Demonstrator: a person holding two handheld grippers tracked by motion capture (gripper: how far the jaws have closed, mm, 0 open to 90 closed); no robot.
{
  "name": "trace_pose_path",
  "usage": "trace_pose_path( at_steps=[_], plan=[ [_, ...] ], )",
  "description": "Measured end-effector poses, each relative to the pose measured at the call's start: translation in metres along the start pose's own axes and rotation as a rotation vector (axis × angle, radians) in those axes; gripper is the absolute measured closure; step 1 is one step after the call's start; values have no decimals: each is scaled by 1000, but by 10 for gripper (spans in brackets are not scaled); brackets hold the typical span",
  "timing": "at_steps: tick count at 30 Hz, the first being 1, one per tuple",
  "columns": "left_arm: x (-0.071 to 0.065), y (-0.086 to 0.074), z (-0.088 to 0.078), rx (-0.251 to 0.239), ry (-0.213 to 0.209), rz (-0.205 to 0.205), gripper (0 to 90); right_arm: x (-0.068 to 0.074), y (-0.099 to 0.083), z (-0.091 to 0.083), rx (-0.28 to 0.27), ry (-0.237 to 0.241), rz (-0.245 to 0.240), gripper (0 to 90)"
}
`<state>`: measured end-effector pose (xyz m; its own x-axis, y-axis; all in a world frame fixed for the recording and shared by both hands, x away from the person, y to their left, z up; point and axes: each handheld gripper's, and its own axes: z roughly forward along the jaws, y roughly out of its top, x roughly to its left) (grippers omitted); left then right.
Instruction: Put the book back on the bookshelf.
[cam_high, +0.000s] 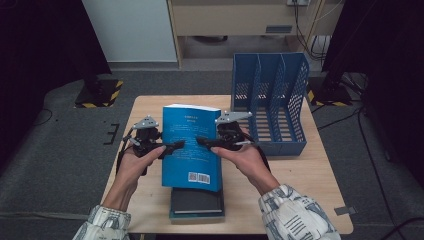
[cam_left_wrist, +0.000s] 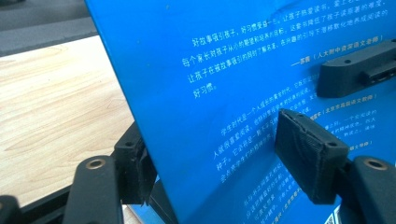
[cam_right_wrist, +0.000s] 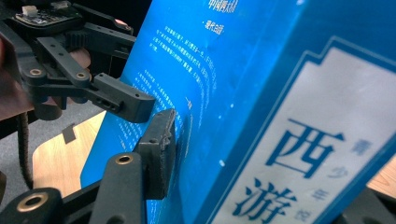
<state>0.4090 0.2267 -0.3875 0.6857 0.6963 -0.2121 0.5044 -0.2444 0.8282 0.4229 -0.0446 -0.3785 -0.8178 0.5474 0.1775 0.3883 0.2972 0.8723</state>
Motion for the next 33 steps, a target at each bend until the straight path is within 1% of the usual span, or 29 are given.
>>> trace_pose_path(
  at_steps=[2,5,8,9,12,13,15,16,17,19,21,24,28,33],
  plan=[
    [1,1,-1,2,-3,-20,354,-1,0,1,3,2,7,503],
    [5,2,-4,3,-22,-57,413,-2,0,1,5,7,11,500],
    [5,3,-4,7,-17,-60,440,-1,2,2,13,-4,-2,476],
    [5,3,-5,8,-18,-64,446,-1,2,2,16,-14,-13,461],
    [5,3,-6,4,-19,-67,461,2,3,1,21,-57,-24,401],
    [5,3,-6,4,-19,-68,465,3,3,-1,27,-80,-24,376],
    [5,3,-7,3,-26,-70,479,3,4,-3,32,-120,-29,356],
    [5,3,-7,2,-25,-69,485,0,4,-4,33,-116,1,375],
    [5,4,-6,8,-20,-68,485,0,4,-4,33,-116,1,375],
    [6,5,-6,17,-19,-74,485,-2,5,-4,25,-101,32,418],
    [6,5,-7,21,-17,-73,487,-7,7,-3,9,-68,72,461],
    [6,8,-7,23,-11,-66,490,-9,9,-3,3,-53,78,480],
    [8,16,-9,2,5,-59,514,-13,17,-4,-12,-48,68,507],
    [8,30,-13,-27,69,-1,538,-16,36,-4,-23,-73,19,534]
  ],
)
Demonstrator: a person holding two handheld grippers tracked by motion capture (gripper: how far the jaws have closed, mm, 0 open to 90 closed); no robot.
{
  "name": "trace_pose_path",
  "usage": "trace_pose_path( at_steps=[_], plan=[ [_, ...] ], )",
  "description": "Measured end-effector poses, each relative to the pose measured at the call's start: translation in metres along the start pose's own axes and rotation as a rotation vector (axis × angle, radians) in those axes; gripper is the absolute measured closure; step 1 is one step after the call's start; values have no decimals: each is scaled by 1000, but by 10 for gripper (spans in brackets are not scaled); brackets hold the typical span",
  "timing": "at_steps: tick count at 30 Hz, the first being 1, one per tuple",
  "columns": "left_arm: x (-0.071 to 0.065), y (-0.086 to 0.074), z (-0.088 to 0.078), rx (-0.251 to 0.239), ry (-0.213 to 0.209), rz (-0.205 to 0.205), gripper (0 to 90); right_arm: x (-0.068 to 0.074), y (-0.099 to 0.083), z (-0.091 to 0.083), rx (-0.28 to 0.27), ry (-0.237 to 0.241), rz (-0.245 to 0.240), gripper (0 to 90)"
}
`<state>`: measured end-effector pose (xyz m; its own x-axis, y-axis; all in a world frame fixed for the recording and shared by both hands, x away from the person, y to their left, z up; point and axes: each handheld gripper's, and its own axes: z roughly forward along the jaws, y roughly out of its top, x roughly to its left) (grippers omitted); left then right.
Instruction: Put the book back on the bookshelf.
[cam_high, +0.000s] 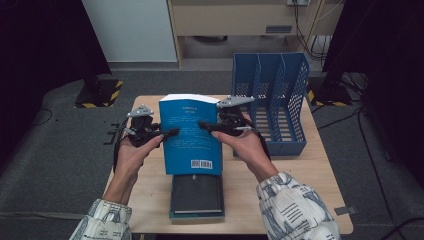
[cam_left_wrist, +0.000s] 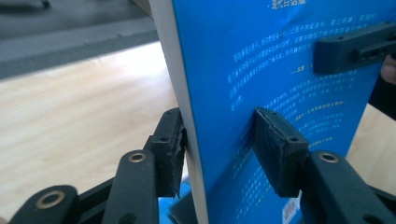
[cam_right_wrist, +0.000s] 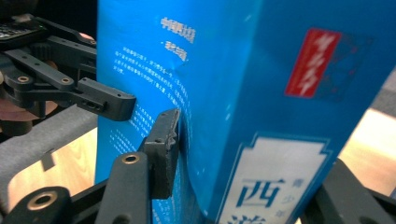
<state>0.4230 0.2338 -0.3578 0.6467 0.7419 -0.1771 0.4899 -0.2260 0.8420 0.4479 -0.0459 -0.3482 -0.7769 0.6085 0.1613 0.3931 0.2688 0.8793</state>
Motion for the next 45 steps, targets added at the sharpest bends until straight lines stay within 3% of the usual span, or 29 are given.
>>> trace_pose_path(
  at_steps=[4,13,16,20,23,28,31,34,45],
  plan=[
    [1,7,0,-4,36,34,544,-2,9,3,-16,-13,-27,546],
    [5,10,6,-34,46,45,545,-9,10,7,-41,-21,-20,549],
    [3,8,4,-44,47,58,543,-8,9,6,-47,-21,-37,552],
    [0,4,-2,-45,45,78,534,3,5,0,-56,-14,-81,560],
    [-3,-3,-6,-75,35,80,512,11,-1,-6,-76,-9,-99,559],
    [-11,-11,-8,-127,45,94,456,20,-9,-12,-98,-23,-113,530],
    [-14,-15,-8,-160,49,100,400,26,-16,-16,-118,-6,-121,459],
    [-17,-18,-9,-180,59,99,383,28,-17,-17,-122,5,-117,449],
    [-16,-17,-7,-190,48,95,331,40,-22,-21,-133,45,-143,428]
  ],
)
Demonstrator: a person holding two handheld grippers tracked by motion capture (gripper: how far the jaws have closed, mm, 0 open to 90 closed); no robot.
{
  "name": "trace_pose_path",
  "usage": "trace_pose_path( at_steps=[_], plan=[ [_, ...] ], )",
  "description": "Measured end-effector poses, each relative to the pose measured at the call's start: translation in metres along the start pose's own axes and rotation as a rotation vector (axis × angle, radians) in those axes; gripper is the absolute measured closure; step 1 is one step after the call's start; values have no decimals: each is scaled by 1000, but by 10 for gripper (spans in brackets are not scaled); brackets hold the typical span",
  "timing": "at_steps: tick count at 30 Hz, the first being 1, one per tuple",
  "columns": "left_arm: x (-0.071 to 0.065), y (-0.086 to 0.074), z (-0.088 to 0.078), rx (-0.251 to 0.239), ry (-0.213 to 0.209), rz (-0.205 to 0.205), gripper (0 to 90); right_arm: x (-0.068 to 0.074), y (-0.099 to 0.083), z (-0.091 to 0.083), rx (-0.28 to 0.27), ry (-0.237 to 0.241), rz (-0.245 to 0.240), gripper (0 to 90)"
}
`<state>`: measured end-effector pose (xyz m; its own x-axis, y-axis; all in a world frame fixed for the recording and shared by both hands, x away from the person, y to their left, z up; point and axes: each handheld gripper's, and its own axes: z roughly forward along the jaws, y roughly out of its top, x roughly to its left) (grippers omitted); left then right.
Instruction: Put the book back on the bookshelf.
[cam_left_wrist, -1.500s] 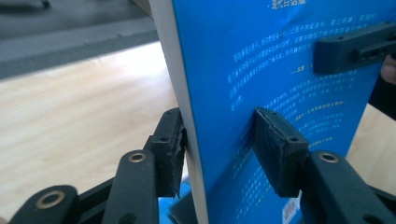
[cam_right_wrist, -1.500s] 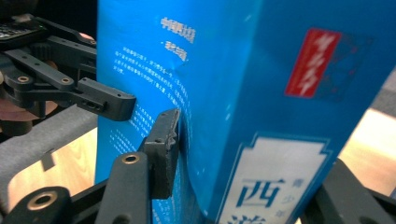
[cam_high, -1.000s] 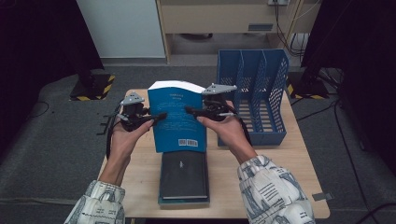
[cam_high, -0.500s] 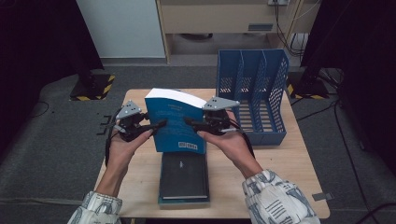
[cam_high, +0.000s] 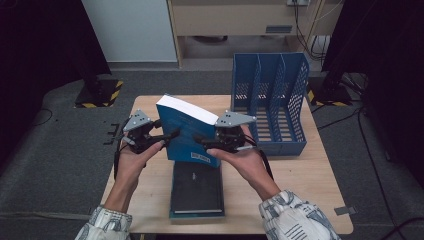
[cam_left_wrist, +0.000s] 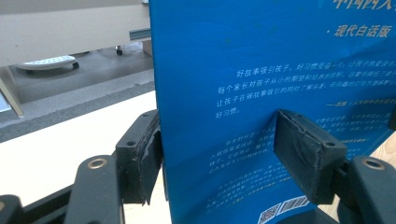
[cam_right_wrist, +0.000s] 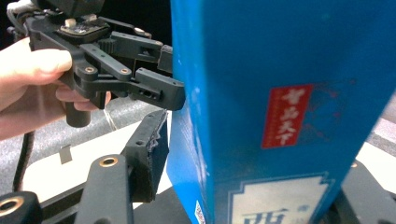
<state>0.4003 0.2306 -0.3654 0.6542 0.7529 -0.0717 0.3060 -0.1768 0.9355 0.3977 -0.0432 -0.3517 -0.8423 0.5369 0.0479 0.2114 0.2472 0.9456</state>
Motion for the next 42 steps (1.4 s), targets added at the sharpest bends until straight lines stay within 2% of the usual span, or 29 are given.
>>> trace_pose_path(
  at_steps=[4,9,13,21,42],
  plan=[
    [-2,0,0,1,11,8,323,-6,0,-1,-7,7,7,517],
    [-2,0,0,0,12,6,323,-9,1,-1,-4,13,2,566],
    [-3,0,0,0,15,8,323,-12,3,1,-2,24,4,566],
    [-4,0,-1,2,20,11,327,-15,4,4,-35,50,1,567],
    [-5,1,1,8,36,17,327,-18,9,11,-81,68,9,570]
  ],
)
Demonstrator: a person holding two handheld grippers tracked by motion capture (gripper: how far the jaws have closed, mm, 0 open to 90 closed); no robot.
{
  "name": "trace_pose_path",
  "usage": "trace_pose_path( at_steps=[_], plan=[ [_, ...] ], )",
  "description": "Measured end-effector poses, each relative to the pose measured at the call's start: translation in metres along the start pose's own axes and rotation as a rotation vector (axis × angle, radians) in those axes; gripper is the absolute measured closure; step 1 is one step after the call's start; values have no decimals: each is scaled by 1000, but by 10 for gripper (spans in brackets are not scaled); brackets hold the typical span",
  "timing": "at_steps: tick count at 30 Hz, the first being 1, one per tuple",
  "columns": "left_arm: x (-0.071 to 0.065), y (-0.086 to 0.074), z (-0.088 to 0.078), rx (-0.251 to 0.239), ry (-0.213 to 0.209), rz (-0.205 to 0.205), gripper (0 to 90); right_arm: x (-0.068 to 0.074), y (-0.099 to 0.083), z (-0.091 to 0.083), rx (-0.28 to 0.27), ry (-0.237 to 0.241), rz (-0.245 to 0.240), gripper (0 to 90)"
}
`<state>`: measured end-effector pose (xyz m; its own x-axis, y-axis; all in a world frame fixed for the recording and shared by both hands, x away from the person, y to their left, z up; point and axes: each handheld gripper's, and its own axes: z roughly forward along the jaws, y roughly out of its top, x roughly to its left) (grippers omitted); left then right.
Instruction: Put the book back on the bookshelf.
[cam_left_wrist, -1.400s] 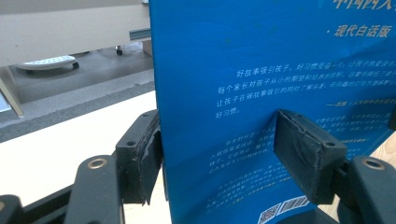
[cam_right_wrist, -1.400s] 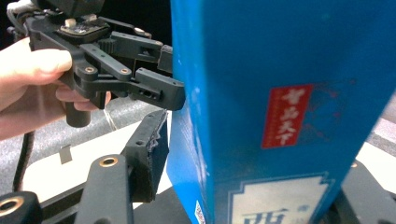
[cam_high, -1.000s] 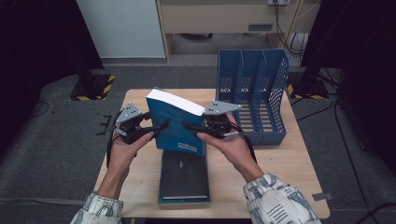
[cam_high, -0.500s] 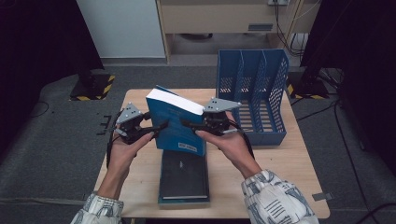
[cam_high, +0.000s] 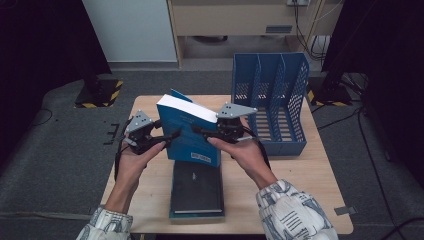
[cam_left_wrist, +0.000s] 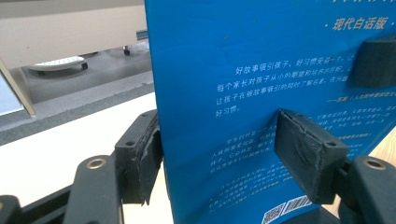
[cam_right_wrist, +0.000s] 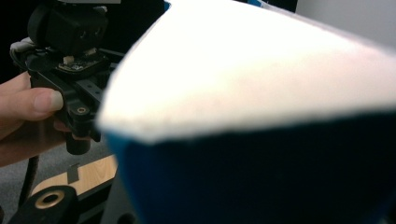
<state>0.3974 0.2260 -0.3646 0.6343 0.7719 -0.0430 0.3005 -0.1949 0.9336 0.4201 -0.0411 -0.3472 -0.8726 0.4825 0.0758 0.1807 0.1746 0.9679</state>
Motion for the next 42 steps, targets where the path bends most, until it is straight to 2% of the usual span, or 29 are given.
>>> trace_pose_path(
  at_steps=[12,15,18,21,23,24,26,28,31,34,35,37,39,42],
  plan=[
    [0,-1,2,-6,10,6,321,-2,1,3,-9,6,-1,589],
    [0,-4,2,-23,8,11,315,-2,1,3,-11,6,-6,598],
    [1,-9,2,-31,18,-1,288,-2,2,3,-7,9,-17,603],
    [5,-24,-2,-35,29,-19,197,-2,3,5,0,1,-20,605],
    [9,-36,-6,-32,60,-29,153,-3,4,6,2,-4,-15,606],
    [12,-44,-7,-28,88,-31,141,-4,4,6,2,-5,-14,606],
    [17,-62,-9,12,143,-15,120,-4,4,6,4,-11,-8,607],
    [25,-84,-11,58,182,-30,112,-3,5,7,7,-16,-2,608],
    [32,-100,-14,72,202,-40,111,-1,7,9,8,-29,9,609],
    [41,-109,-19,101,246,-38,105,-1,10,11,15,-51,38,610],
    [44,-114,-22,95,259,-61,102,-2,10,12,17,-54,48,611],
    [50,-121,-24,106,256,-91,102,-4,12,13,17,-61,77,611],
    [57,-127,-28,122,285,-122,102,-5,14,14,18,-68,94,612],
    [61,-131,-30,125,299,-142,102,-6,19,16,16,-81,117,612]
  ],
)
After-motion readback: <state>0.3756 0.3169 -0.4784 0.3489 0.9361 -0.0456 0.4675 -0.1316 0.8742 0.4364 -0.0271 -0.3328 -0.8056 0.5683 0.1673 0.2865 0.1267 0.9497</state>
